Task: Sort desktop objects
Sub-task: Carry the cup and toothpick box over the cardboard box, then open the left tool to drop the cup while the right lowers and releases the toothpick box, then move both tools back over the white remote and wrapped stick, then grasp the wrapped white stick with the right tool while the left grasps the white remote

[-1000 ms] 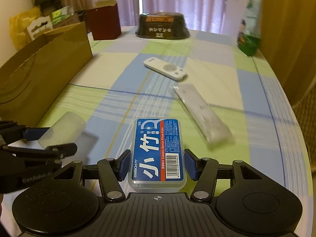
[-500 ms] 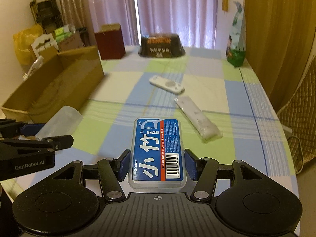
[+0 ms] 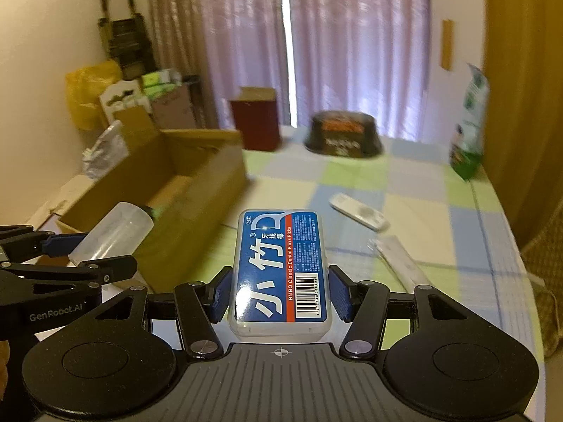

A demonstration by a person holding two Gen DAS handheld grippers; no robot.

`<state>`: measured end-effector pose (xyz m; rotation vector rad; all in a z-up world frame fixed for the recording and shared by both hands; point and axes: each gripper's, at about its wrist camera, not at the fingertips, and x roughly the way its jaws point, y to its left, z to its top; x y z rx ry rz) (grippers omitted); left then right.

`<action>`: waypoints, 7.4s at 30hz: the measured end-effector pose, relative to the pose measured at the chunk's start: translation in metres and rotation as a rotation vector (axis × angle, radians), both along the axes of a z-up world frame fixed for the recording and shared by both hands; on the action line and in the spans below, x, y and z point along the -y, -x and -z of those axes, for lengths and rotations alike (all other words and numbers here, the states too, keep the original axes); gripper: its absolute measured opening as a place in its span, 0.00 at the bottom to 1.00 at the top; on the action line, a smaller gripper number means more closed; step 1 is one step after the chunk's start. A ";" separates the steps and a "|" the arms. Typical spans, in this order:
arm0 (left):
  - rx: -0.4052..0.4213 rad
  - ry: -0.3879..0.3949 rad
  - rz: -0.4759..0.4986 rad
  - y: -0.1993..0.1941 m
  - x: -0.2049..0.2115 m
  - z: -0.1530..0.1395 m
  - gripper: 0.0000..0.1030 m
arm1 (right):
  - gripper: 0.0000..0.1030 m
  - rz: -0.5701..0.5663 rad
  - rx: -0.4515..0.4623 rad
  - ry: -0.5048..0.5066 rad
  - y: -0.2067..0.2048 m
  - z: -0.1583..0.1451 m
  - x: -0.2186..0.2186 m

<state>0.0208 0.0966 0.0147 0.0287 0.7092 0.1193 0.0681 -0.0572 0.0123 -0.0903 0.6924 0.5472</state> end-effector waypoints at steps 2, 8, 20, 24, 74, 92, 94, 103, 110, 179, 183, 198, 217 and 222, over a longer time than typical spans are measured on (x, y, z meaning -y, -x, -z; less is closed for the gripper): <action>0.011 -0.005 -0.026 0.002 -0.015 -0.006 0.46 | 0.54 -0.030 0.009 -0.008 -0.002 -0.005 -0.016; 0.029 -0.027 -0.088 -0.001 -0.058 -0.019 0.46 | 0.54 -0.115 0.031 -0.027 -0.009 -0.014 -0.069; -0.002 -0.027 -0.155 -0.029 -0.130 -0.014 0.46 | 0.54 -0.209 0.029 -0.025 -0.037 -0.008 -0.157; -0.015 -0.022 -0.155 -0.037 -0.143 -0.006 0.47 | 0.54 -0.216 0.014 -0.018 -0.045 -0.001 -0.170; -0.101 -0.019 -0.023 -0.128 -0.178 0.059 0.60 | 0.54 -0.182 -0.024 0.020 -0.121 0.042 -0.212; -0.096 -0.002 -0.042 -0.098 -0.185 0.059 0.60 | 0.54 -0.225 -0.029 0.024 -0.123 0.042 -0.235; -0.096 0.004 -0.042 -0.097 -0.186 0.059 0.60 | 0.54 -0.233 -0.037 0.033 -0.123 0.045 -0.239; -0.101 0.012 -0.044 -0.096 -0.188 0.060 0.60 | 0.55 -0.241 -0.076 0.018 -0.127 0.051 -0.247; -0.101 0.020 -0.046 -0.097 -0.188 0.060 0.60 | 0.55 -0.272 -0.043 0.028 -0.126 0.051 -0.253; -0.071 -0.035 0.313 -0.095 0.045 0.024 0.99 | 0.96 0.130 -0.074 0.080 -0.064 0.059 0.118; -0.086 -0.030 0.313 -0.118 0.059 0.038 0.99 | 0.96 0.071 -0.078 0.121 -0.086 0.075 0.127; -0.167 0.057 0.219 -0.214 0.084 0.100 0.99 | 0.65 -0.143 -0.143 0.211 -0.178 0.146 0.136; -0.188 0.064 0.271 -0.268 0.101 0.136 0.98 | 0.36 -0.139 -0.177 0.229 -0.207 0.162 0.142; -0.145 0.077 0.318 -0.297 0.112 0.141 0.98 | 0.37 -0.072 -0.173 0.223 -0.203 0.160 0.162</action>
